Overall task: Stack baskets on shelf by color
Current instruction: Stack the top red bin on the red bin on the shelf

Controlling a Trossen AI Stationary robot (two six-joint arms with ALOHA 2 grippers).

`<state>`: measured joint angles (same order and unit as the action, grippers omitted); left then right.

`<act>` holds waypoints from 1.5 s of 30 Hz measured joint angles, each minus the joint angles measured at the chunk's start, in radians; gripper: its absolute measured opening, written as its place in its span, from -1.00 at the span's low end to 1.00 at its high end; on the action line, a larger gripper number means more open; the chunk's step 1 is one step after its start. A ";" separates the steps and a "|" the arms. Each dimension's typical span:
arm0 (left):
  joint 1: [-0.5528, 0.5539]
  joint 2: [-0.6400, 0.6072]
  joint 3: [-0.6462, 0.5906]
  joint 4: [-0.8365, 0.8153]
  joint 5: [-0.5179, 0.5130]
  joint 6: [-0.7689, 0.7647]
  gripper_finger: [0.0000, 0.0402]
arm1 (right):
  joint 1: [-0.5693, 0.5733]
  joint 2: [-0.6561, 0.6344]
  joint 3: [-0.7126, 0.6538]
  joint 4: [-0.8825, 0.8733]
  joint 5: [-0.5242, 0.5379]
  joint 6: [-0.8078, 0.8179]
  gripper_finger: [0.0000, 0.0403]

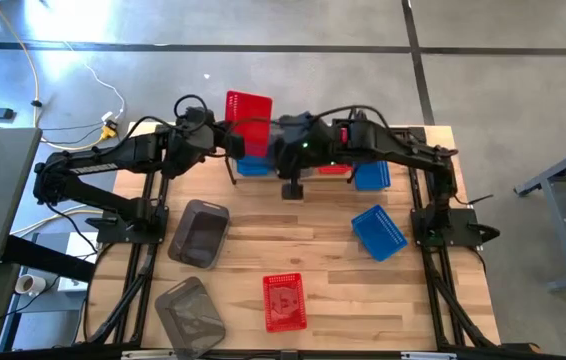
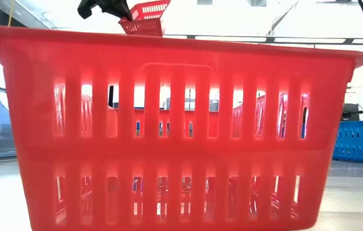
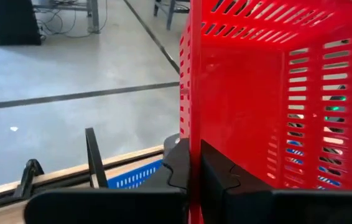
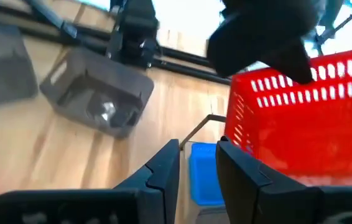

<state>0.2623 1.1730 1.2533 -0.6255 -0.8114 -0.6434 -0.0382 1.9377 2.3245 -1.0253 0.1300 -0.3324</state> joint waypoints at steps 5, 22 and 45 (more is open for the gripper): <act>0.000 0.026 -0.001 -0.021 0.043 -0.041 -1.00 | 0.015 0.044 -0.001 -0.010 0.063 -0.077 -0.55; 0.000 0.089 -0.001 -0.041 0.148 -0.180 -1.00 | 0.040 0.073 -0.001 -0.078 0.157 -0.046 -0.55; 0.007 0.089 -0.001 0.061 0.204 -0.201 -1.00 | 0.032 0.101 0.000 -0.148 0.181 0.001 -0.55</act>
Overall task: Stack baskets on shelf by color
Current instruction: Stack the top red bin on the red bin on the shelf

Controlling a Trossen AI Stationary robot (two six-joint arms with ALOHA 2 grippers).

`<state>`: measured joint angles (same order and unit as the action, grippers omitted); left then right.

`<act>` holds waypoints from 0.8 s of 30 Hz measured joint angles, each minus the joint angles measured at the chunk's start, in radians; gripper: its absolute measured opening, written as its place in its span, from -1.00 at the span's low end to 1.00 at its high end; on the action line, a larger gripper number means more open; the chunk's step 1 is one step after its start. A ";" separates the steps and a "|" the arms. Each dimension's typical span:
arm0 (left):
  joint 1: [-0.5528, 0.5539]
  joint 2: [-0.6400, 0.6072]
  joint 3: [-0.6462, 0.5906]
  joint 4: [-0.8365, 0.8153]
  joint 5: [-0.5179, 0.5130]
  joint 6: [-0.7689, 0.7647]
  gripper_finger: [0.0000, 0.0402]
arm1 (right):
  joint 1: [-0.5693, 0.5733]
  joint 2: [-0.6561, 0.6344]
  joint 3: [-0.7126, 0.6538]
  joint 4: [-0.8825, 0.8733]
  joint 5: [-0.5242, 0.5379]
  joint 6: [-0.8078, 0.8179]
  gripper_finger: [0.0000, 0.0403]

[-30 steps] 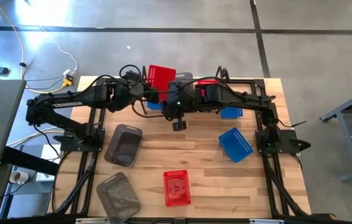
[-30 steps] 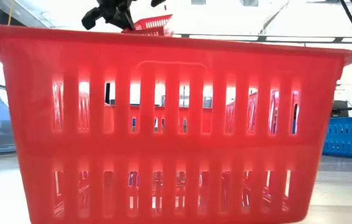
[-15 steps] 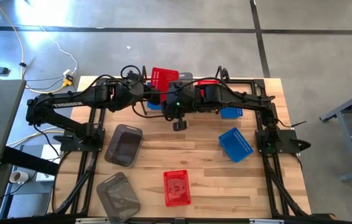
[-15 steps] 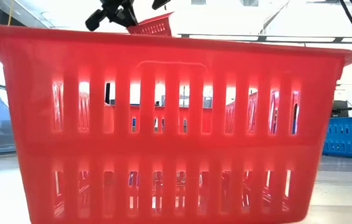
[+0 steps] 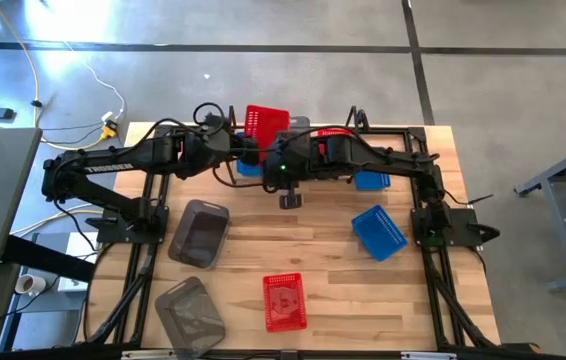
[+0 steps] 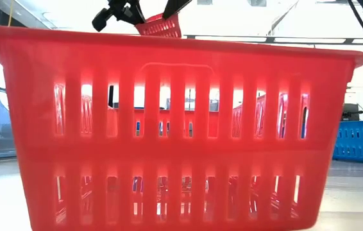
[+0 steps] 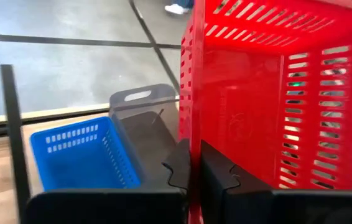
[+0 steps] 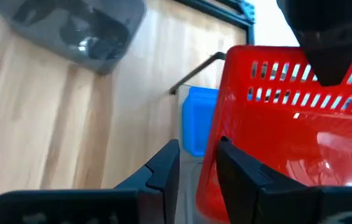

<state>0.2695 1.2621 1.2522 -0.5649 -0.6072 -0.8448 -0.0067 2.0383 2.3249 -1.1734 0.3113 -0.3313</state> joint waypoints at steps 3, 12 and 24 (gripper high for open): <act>0.002 0.000 0.000 0.022 0.020 0.011 -1.00 | 0.000 0.016 0.000 -0.025 0.067 -0.006 -0.55; 0.002 0.000 0.000 0.019 0.024 0.016 -1.00 | -0.010 0.019 0.000 -0.054 0.159 0.024 -0.62; 0.013 0.001 0.000 0.038 0.051 0.026 -1.00 | -0.023 0.018 0.000 -0.087 0.152 0.068 -0.98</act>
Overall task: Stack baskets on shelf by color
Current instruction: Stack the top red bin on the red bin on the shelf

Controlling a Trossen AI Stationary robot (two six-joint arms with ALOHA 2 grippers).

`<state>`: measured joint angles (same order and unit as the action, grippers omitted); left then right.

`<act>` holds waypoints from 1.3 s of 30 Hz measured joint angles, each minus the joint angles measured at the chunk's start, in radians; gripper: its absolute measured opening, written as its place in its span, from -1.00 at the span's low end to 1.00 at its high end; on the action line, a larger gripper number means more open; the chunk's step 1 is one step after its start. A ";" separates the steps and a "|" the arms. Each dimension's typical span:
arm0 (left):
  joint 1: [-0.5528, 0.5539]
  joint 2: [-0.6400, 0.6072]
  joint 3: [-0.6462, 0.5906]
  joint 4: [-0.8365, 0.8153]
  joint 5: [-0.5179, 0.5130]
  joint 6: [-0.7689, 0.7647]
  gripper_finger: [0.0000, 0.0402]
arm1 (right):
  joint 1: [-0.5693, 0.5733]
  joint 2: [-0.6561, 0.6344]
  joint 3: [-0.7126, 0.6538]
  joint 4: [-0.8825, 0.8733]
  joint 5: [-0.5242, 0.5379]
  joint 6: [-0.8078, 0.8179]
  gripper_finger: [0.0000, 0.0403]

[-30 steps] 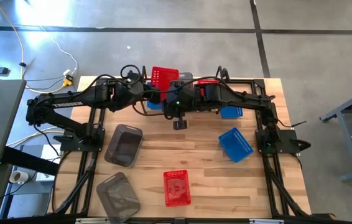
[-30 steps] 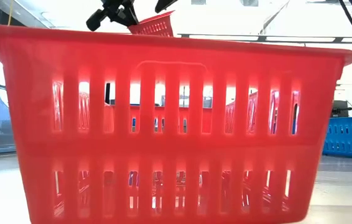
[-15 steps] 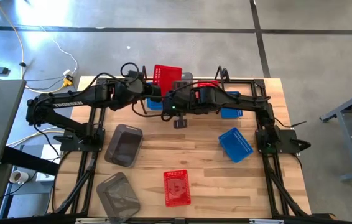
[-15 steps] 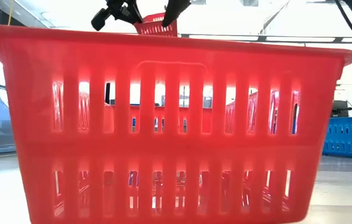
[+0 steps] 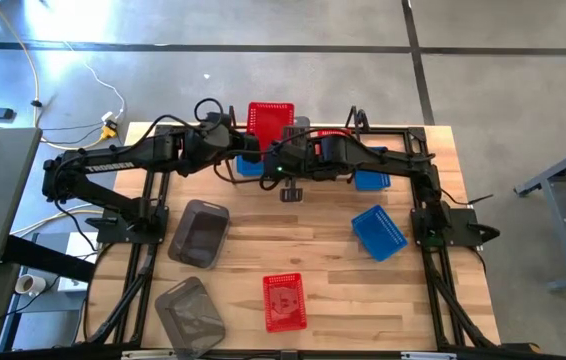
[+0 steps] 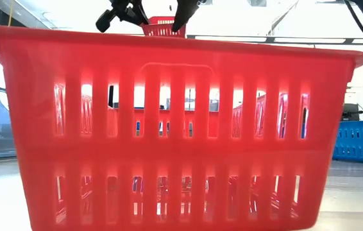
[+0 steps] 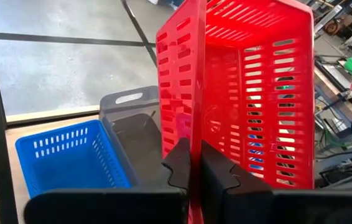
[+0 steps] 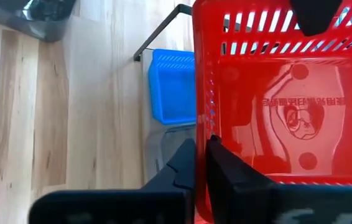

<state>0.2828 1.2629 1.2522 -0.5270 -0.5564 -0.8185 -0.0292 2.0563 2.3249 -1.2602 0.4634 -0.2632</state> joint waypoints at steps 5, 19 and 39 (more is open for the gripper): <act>0.006 0.000 0.000 0.000 0.007 0.014 -0.93 | 0.000 0.000 0.000 0.000 0.004 0.004 -0.99; 0.018 -0.002 0.000 0.011 0.100 0.012 -0.40 | -0.003 0.000 0.000 -0.064 0.007 0.140 -1.00; 0.079 -0.108 0.002 0.009 0.117 0.286 -0.30 | -0.005 -0.059 -0.001 -0.283 0.064 0.328 -1.00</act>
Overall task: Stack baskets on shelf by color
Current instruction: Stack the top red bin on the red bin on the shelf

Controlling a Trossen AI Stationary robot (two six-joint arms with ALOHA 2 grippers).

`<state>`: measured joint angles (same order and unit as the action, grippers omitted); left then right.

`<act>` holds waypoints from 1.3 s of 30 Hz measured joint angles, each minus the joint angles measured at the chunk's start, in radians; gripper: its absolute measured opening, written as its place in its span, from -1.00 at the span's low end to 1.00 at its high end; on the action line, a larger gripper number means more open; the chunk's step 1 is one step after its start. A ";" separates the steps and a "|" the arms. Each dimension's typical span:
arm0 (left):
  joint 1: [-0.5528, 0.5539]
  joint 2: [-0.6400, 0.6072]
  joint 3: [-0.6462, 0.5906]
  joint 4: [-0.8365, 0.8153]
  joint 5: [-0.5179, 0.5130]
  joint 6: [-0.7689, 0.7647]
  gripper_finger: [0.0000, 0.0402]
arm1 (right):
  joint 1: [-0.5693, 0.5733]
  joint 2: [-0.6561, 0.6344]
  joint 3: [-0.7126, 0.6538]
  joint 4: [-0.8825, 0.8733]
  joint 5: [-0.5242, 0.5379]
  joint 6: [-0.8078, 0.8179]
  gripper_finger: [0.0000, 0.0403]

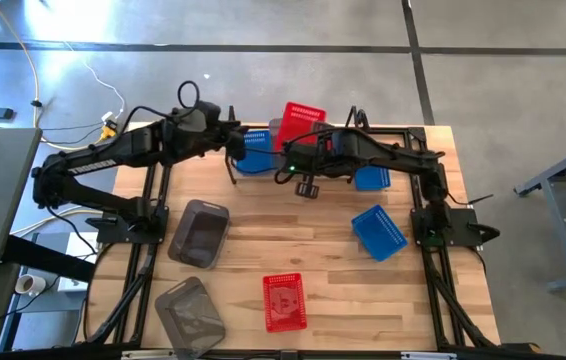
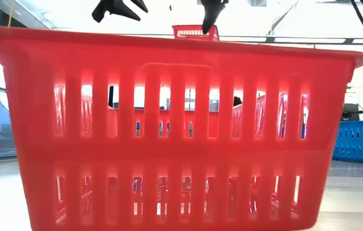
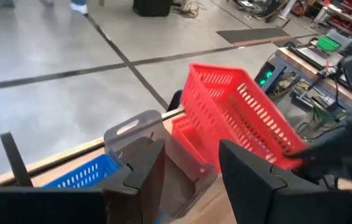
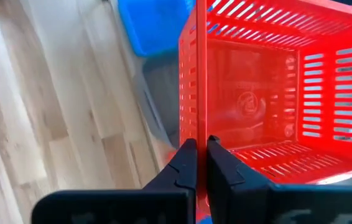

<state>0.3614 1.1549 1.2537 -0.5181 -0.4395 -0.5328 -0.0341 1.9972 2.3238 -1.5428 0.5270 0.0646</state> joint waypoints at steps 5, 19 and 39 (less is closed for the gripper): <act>0.000 -0.005 0.000 -0.001 0.004 0.038 -0.30 | -0.013 -0.030 0.000 -0.028 0.015 0.038 -1.00; 0.007 -0.005 0.000 -0.011 0.017 0.085 -0.30 | -0.053 -0.088 -0.094 -0.026 -0.056 0.045 -1.00; 0.006 -0.004 0.000 -0.009 0.059 0.099 -0.30 | -0.172 -0.618 -0.963 0.555 -0.188 -0.286 -1.00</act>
<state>0.3676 1.1507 1.2533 -0.5266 -0.3801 -0.4339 -0.2059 1.3789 1.3610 -0.9879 0.3389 -0.2218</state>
